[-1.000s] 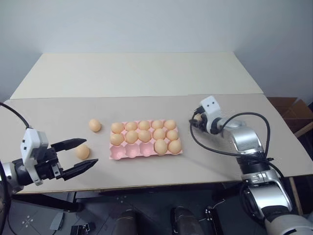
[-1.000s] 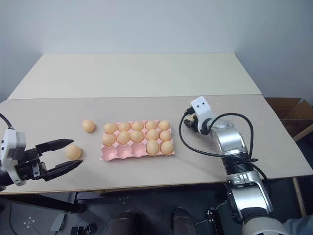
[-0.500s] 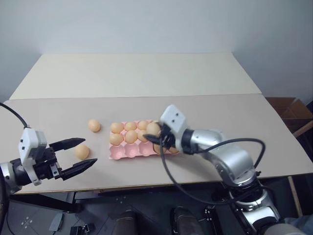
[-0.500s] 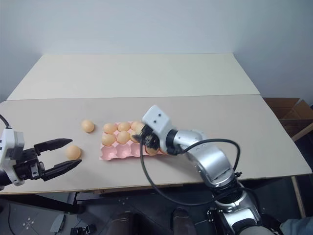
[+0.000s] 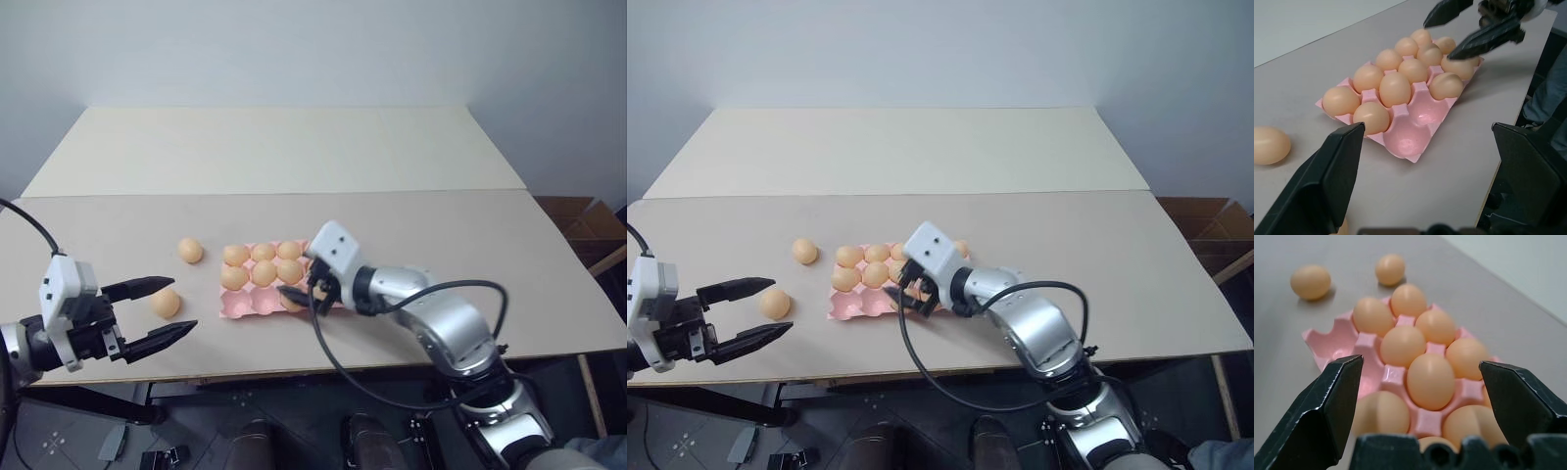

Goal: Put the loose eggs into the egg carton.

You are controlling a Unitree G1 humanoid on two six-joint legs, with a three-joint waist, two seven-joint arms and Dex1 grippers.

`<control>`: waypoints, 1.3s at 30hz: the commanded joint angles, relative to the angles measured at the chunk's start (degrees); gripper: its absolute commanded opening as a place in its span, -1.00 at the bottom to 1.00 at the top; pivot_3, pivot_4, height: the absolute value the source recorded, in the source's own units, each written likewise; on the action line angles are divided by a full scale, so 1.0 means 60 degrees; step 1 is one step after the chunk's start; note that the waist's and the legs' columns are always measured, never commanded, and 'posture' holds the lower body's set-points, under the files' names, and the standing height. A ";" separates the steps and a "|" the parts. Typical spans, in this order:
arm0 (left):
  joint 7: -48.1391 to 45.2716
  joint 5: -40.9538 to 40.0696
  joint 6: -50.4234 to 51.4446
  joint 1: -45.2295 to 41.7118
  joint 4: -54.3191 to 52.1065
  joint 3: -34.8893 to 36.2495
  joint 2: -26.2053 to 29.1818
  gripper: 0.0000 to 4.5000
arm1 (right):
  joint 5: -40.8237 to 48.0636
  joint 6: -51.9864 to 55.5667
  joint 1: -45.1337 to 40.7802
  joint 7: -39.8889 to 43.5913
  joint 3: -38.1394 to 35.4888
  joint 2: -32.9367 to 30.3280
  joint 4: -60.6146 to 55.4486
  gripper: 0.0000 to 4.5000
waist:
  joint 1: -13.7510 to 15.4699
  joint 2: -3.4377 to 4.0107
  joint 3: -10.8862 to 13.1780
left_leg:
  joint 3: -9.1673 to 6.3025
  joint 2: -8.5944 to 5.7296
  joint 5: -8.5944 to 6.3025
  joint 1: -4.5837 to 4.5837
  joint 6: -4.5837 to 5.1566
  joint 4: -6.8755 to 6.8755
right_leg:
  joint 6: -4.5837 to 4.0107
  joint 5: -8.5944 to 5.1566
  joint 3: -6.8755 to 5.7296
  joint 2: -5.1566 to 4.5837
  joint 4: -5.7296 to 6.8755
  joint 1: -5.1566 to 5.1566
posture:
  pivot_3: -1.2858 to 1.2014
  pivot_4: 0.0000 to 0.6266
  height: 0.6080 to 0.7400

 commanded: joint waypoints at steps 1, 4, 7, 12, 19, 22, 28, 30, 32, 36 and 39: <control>-0.0154 -0.0219 -0.0102 -0.0001 -0.0339 0.0237 0.0084 1.00 | 0.1207 0.0143 0.0292 0.0894 -0.2096 -0.0987 -0.1331 0.98 | 0.0033 -0.0001 -0.0001 | 0.0000 -0.0002 0.0000 -0.0001 0.0000 0.0000 | 0.0001 0.0000 -0.0001 -0.0003 -0.0004 0.0003 | 0.03 -0.52 1.00; -0.0199 -0.0044 -0.0194 0.0073 -0.0151 0.0419 0.0079 1.00 | 0.2207 -0.0274 0.1055 0.2081 -0.3662 -0.2203 -0.1569 0.98 | 0.0059 -0.0005 -0.0003 | -0.0004 -0.0005 -0.0001 -0.0006 0.0001 0.0000 | 0.0006 0.0000 -0.0008 -0.0007 -0.0030 0.0013 | 0.03 -0.52 1.00; -0.0394 0.0115 -0.0368 0.0063 0.0147 0.0607 0.0189 1.00 | 0.2292 -0.1649 0.2185 0.3341 -0.4707 -0.3313 -0.1116 0.98 | 0.0024 -0.0006 -0.0003 | -0.0003 -0.0003 -0.0003 -0.0004 0.0003 -0.0001 | 0.0006 -0.0001 -0.0007 -0.0003 -0.0033 0.0014 | 0.03 -0.52 1.00; -0.0625 0.0250 -0.0514 -0.0126 0.0519 0.0557 0.0391 1.00 | 0.1666 -0.4732 0.4153 0.5038 -0.5162 -0.4094 0.0298 0.98 | -0.0040 -0.0007 -0.0002 | -0.0004 0.0003 -0.0003 0.0057 0.0003 -0.0003 | 0.0015 -0.0058 -0.0003 0.0012 -0.0021 0.0062 | 0.03 -0.52 1.00; -0.0465 0.0402 -0.0498 0.0234 0.0336 0.0638 0.0134 1.00 | 0.1655 -0.6170 0.4900 0.5630 -0.5087 -0.4122 0.1128 0.98 | -0.0049 -0.0007 -0.0002 | 0.0012 0.0004 -0.0003 0.0120 0.0003 -0.0002 | 0.0008 -0.0078 0.0016 -0.0001 -0.0019 0.0118 | 0.03 -0.52 1.00; -0.0004 0.0396 -0.0054 0.0642 0.0096 0.1074 0.0079 1.00 | 0.1658 -0.6251 0.4894 0.5597 -0.5015 -0.4186 0.1072 0.98 | -0.0029 -0.0007 -0.0002 | 0.0011 0.0007 -0.0003 0.0115 0.0002 -0.0003 | 0.0007 -0.0078 0.0014 0.0000 -0.0020 0.0113 | 0.03 -0.52 1.00; 0.2621 -0.0037 0.2710 0.1453 -0.0971 0.2070 -0.0289 1.00 | 0.1817 -0.6116 0.4796 0.5518 -0.4947 -0.4209 0.0883 0.98 | -0.0008 -0.0007 -0.0001 | 0.0000 0.0003 -0.0006 0.0108 0.0004 -0.0005 | 0.0001 -0.0071 0.0014 -0.0008 -0.0024 0.0113 | 0.03 -0.52 1.00; 0.3622 -0.0021 0.3442 0.1205 -0.1112 0.1842 -0.0452 1.00 | 0.1846 -0.6121 0.4762 0.5528 -0.4886 -0.4201 0.0854 0.98 | 0.0016 -0.0009 -0.0001 | -0.0003 0.0001 -0.0006 0.0111 0.0004 -0.0005 | 0.0002 -0.0073 0.0016 -0.0010 -0.0023 0.0116 | 0.03 -0.52 1.00; 0.4866 0.0103 0.4362 0.0533 -0.1081 0.1186 -0.0584 1.00 | 0.1884 -0.6120 0.4659 0.5551 -0.4803 -0.4213 0.0864 0.98 | 0.0102 -0.0009 -0.0001 | -0.0007 0.0000 -0.0004 0.0118 0.0003 -0.0004 | 0.0010 -0.0078 0.0010 -0.0006 -0.0022 0.0125 | 0.03 -0.52 1.00; 0.6432 0.0021 0.5442 -0.0842 -0.0984 0.0199 -0.1247 1.00 | 0.1998 -0.6039 0.4429 0.5501 -0.4740 -0.4281 0.0852 0.98 | 0.0176 -0.0010 -0.0003 | -0.0009 -0.0005 -0.0001 0.0132 0.0000 0.0000 | 0.0011 -0.0074 0.0012 -0.0005 -0.0010 0.0134 | 0.03 -0.52 1.00; 0.7334 0.0131 0.6211 -0.1665 -0.0752 -0.0320 -0.1706 1.00 | 0.2104 -0.6035 0.4475 0.5498 -0.4758 -0.4327 0.0730 0.98 | 0.0177 -0.0022 -0.0010 | -0.0012 -0.0005 -0.0002 0.0119 0.0000 0.0000 | 0.0000 -0.0009 0.0011 -0.0002 -0.0016 0.0131 | 0.03 -0.52 1.00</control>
